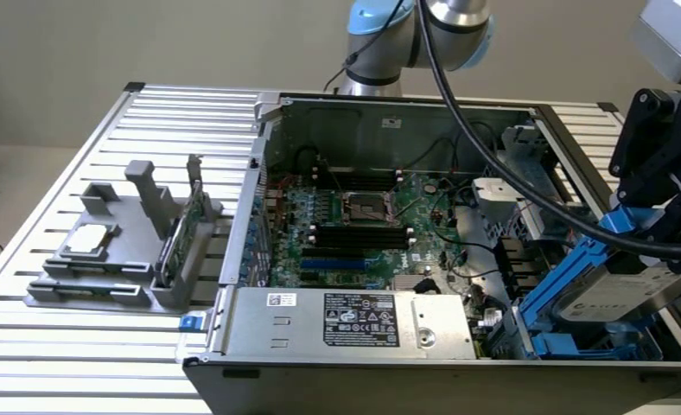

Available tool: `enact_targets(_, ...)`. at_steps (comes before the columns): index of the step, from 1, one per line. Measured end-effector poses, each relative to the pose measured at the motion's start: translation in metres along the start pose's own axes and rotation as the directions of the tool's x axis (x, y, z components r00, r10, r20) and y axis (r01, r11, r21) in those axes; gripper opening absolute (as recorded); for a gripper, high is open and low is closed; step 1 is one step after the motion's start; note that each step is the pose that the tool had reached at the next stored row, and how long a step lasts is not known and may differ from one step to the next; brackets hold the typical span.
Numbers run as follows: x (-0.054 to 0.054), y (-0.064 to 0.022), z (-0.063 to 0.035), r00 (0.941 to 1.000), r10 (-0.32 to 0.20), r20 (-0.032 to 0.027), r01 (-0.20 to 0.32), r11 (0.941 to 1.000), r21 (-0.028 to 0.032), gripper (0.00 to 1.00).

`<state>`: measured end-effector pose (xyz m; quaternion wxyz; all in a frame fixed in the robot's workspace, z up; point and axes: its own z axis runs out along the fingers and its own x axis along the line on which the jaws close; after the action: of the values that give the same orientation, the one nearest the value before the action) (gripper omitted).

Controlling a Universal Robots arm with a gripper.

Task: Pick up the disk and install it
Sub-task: 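Insert the disk into the insertion slot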

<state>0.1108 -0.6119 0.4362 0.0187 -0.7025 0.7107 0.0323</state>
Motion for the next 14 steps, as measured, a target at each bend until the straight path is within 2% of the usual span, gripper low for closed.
enact_targets(5,0.0,0.0,0.0005,1.0,-0.005,0.0022,0.005,1.0,-0.0004,0.33)
enact_targets(14,0.0009,-0.0001,0.0023,0.9997,-0.02,0.0113,0.02,0.9998,-0.0014,0.33)
